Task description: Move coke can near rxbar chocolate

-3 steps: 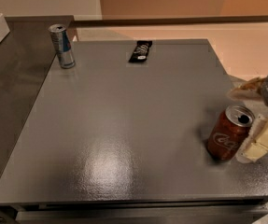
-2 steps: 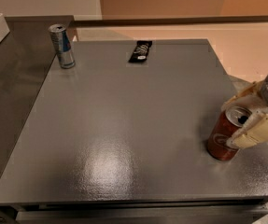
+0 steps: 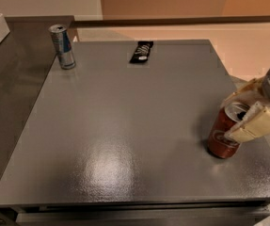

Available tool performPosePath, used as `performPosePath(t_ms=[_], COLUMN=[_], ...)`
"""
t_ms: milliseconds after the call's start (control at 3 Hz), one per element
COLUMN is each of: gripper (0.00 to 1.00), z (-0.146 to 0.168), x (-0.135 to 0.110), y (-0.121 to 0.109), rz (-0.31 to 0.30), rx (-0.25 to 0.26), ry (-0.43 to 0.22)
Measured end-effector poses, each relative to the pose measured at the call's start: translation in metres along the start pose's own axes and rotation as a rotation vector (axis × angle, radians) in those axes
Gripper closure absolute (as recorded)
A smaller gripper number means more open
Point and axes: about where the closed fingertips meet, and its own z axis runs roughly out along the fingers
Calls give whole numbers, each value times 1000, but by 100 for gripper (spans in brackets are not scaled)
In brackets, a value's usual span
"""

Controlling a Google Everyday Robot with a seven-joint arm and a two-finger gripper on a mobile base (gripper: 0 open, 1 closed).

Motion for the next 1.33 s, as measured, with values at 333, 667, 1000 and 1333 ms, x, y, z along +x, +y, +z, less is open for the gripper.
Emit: performPosePath(t_ms=[333,667,1000,1333], gripper=[100,100,100,100], z=[-8,-13,-12,-5], x=[-12,-27,-45,-63], y=[-21,-51,-84,-119], rz=[50,126,192,244], rx=[56,122,179,224], ry=[0,2,2,-5])
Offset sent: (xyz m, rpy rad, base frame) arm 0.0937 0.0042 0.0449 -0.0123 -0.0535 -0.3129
